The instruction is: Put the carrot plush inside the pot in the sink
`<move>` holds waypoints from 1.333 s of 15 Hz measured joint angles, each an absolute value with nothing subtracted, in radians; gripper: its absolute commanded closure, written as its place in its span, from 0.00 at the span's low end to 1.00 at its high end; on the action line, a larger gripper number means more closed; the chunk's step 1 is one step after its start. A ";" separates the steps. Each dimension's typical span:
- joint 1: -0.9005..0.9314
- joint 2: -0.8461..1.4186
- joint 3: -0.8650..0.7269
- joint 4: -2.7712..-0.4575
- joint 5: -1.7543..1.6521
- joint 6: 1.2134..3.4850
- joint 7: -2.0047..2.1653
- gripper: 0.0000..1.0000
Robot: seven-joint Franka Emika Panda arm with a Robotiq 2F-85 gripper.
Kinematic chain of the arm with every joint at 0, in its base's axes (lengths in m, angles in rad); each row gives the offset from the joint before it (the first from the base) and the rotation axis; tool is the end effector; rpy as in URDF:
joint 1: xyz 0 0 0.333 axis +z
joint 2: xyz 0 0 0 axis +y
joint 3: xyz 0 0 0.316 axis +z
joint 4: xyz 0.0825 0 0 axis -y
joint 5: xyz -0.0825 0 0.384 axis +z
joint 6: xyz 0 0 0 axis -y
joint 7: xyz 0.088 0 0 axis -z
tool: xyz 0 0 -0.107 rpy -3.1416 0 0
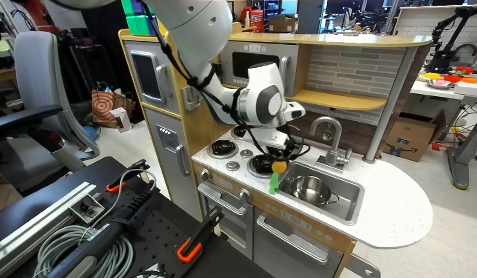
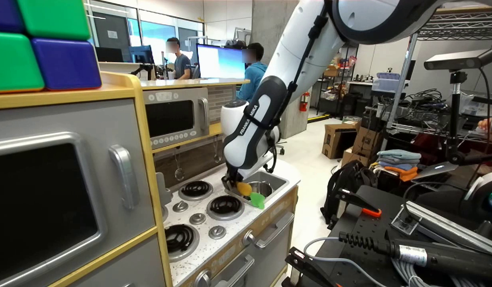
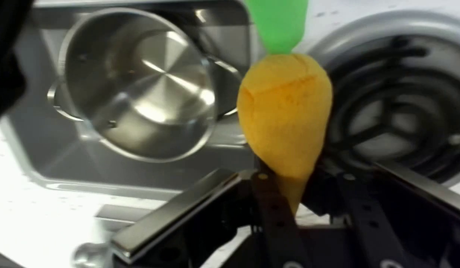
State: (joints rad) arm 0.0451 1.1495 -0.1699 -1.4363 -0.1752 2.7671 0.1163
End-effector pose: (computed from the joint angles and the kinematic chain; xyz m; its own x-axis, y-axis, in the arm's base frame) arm 0.7006 -0.0587 0.0210 0.9827 0.0508 0.1782 0.0096 -0.9744 0.2244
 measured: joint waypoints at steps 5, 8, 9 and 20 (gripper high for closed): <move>-0.067 1.107 -0.267 -1.449 -0.123 2.786 0.190 0.97; -0.070 1.115 -0.304 -1.440 -0.118 2.765 0.258 0.97; -0.067 1.121 -0.306 -1.433 -0.117 2.755 0.274 0.97; -0.072 1.183 -0.199 -1.267 -0.011 2.512 0.302 0.64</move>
